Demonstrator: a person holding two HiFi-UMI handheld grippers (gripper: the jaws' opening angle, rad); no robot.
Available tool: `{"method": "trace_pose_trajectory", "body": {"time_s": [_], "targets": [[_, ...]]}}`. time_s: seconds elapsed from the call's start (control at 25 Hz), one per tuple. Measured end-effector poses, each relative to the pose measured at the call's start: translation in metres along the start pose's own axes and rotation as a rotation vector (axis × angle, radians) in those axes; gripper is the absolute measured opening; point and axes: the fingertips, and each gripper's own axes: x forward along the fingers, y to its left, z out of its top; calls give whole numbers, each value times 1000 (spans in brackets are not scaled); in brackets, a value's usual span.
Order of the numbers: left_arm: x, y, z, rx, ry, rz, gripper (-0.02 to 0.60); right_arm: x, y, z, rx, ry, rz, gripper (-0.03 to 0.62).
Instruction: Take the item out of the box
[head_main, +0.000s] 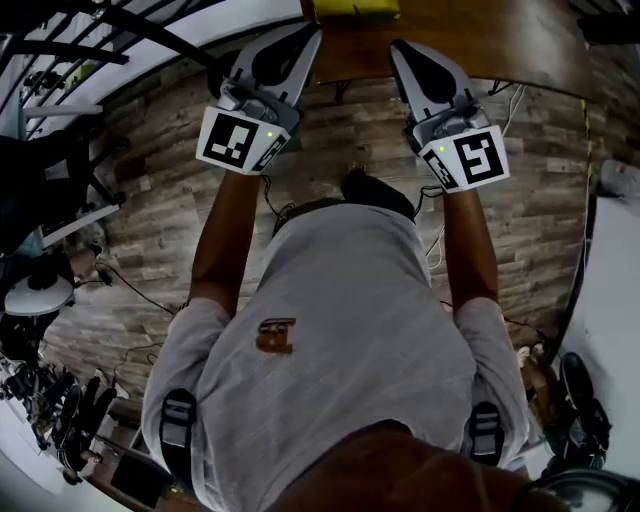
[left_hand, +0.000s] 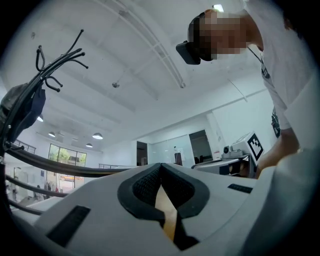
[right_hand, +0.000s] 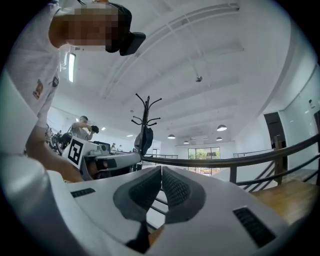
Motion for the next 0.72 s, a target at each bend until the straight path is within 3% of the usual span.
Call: {"method": "trace_pose_trajectory", "body": {"time_s": [0.72], "targets": [[1, 17, -16, 4, 94, 65, 18, 19, -2, -13, 49, 51, 104, 31]]}}
